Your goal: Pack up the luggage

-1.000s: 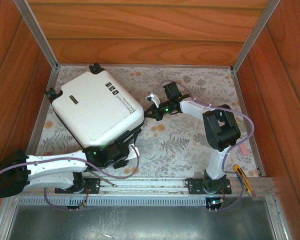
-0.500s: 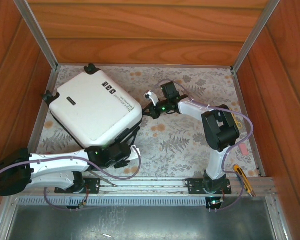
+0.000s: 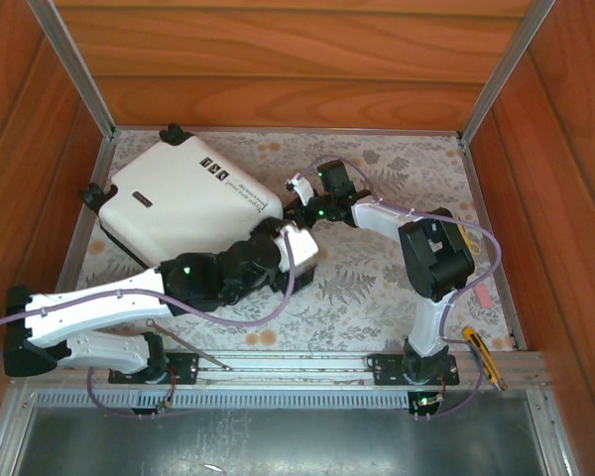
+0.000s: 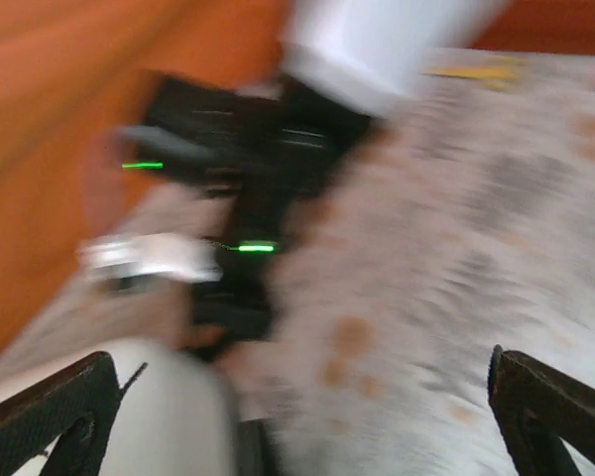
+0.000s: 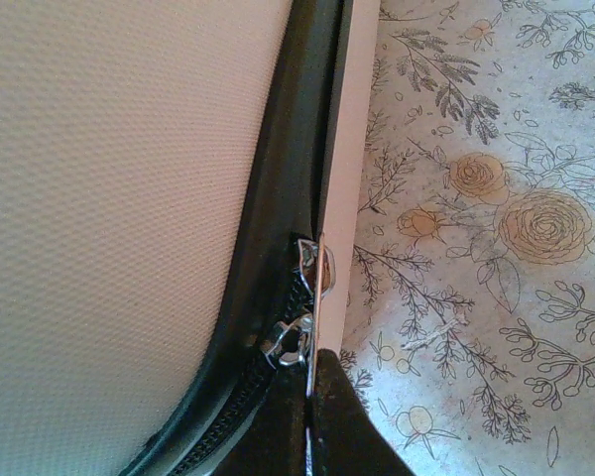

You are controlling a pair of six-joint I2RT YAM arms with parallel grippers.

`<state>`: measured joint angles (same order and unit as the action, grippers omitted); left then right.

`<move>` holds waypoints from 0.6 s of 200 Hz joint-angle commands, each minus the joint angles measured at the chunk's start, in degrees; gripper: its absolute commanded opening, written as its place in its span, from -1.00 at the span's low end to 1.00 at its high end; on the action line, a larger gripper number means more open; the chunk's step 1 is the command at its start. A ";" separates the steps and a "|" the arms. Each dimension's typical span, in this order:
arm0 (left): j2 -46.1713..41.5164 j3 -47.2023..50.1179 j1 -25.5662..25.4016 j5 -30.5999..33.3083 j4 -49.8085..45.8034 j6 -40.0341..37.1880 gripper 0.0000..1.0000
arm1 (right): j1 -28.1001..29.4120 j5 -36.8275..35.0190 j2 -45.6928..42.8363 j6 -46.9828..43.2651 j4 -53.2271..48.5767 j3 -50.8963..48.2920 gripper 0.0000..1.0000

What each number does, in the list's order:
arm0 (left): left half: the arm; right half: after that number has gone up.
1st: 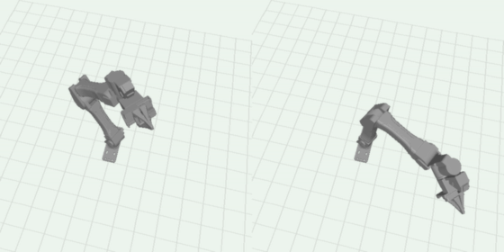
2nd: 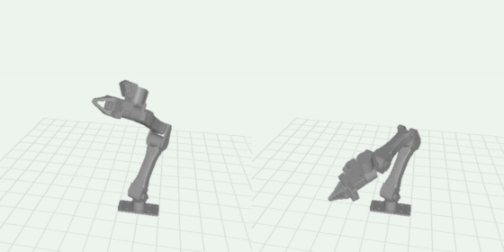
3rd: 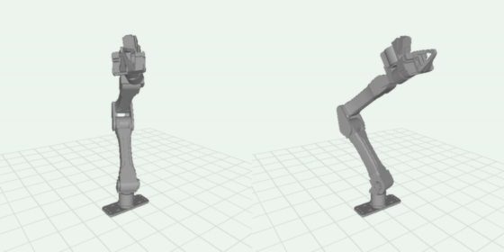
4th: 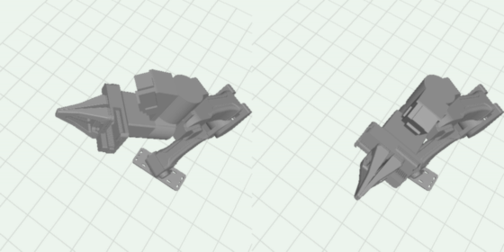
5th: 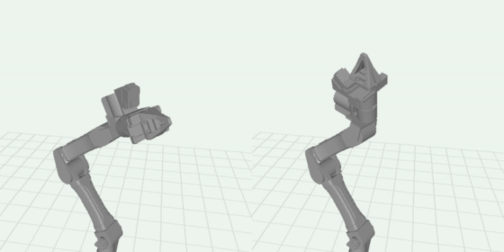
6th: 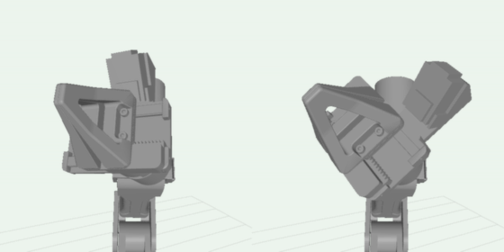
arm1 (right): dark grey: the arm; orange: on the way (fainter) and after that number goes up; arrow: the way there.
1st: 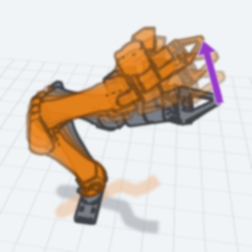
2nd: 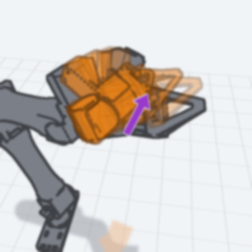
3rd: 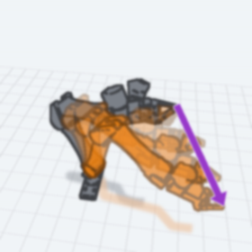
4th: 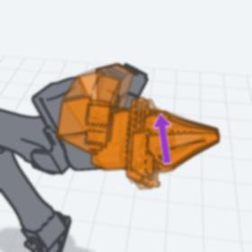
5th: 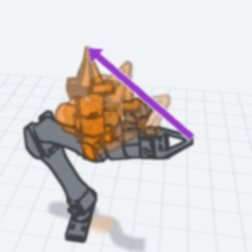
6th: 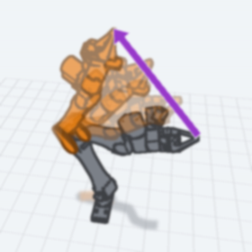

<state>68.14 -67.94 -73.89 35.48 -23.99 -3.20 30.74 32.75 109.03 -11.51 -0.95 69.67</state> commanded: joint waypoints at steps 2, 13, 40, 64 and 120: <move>3.00 -8.59 3.99 41.84 -23.90 19.16 1.00 | -0.59 0.77 0.38 -0.29 6.78 1.40 -1.00; 3.53 -15.38 12.94 43.67 -52.10 48.78 1.00 | -0.60 1.13 0.85 -0.61 6.58 1.89 -1.00; -6.18 -11.33 40.99 25.41 -62.65 64.16 1.00 | -0.60 1.87 1.60 -0.88 6.39 2.79 -1.00; -15.78 -6.44 50.88 23.16 -62.50 61.85 1.00 | -0.62 2.29 2.21 -1.95 4.99 3.64 -1.00; -21.08 7.29 79.91 14.05 -47.79 47.59 -0.26 | -0.77 2.68 3.38 -5.14 2.45 6.34 -1.00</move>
<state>43.81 -68.47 -5.61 58.17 -81.14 52.12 30.33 34.06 112.20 -14.57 -0.95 73.28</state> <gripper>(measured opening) 0.458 0.041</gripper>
